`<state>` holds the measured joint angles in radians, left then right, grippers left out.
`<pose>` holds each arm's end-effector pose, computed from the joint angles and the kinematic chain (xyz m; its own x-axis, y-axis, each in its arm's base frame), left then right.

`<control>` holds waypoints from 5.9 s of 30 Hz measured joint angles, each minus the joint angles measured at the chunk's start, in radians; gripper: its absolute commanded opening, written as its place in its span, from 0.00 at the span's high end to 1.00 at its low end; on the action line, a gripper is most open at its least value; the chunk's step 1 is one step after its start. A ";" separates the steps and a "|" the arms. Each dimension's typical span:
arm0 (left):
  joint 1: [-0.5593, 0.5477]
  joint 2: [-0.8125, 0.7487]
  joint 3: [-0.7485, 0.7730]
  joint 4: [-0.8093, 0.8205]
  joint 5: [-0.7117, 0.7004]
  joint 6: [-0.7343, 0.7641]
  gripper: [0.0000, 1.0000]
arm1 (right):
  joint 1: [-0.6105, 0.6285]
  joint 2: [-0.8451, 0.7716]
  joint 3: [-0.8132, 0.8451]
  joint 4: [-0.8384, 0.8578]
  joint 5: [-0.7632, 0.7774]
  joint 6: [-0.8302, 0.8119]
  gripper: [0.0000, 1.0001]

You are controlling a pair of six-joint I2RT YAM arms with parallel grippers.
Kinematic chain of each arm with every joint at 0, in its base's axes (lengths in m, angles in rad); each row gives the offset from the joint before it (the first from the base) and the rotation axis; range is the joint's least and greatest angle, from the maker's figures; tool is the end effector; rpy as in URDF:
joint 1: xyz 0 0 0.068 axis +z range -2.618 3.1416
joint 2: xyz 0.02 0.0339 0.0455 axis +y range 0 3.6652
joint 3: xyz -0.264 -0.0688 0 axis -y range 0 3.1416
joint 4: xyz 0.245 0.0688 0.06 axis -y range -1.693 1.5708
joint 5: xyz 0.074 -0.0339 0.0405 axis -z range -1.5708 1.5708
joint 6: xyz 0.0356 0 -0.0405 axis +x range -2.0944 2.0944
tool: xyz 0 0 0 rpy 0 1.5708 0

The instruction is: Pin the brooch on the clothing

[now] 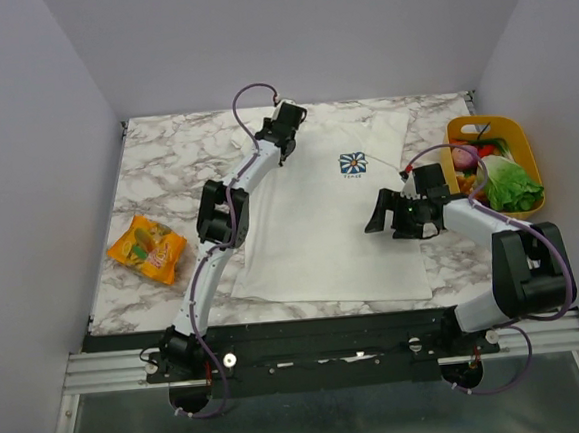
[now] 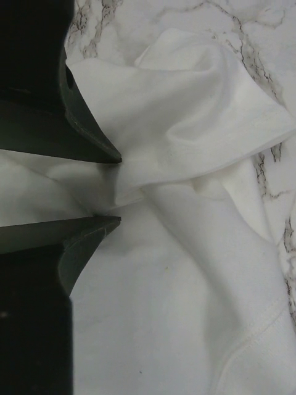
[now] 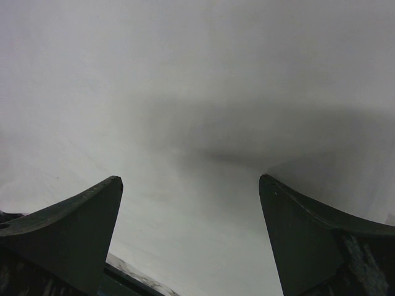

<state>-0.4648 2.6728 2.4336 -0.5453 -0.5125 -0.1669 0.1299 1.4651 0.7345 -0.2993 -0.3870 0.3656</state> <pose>0.5282 -0.2453 0.1588 -0.6361 0.1570 -0.7555 -0.0256 0.9742 0.2240 0.2657 0.0483 0.1655 -0.9056 0.2156 -0.3652 0.0119 0.8737 0.4862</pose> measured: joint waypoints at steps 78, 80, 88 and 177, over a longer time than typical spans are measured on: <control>0.299 -0.709 -0.869 0.448 0.432 -0.332 0.99 | 0.000 0.189 0.553 0.017 0.254 0.030 0.00; 0.286 -0.645 -0.766 0.401 0.459 -0.311 1.00 | 0.000 0.244 0.591 0.014 0.270 0.030 0.00; 0.320 -0.405 -0.493 0.209 0.480 -0.266 1.00 | 0.000 0.399 0.706 0.009 0.285 0.030 0.00; 0.385 -0.262 -0.219 -0.044 0.180 -0.112 0.63 | -0.052 0.560 0.982 -0.125 0.396 -0.013 0.03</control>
<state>-0.0799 2.4104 2.2150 -0.5892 -0.3321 -0.2790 0.0780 2.0247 1.7161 -0.4240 0.0093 0.3523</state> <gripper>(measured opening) 0.212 0.996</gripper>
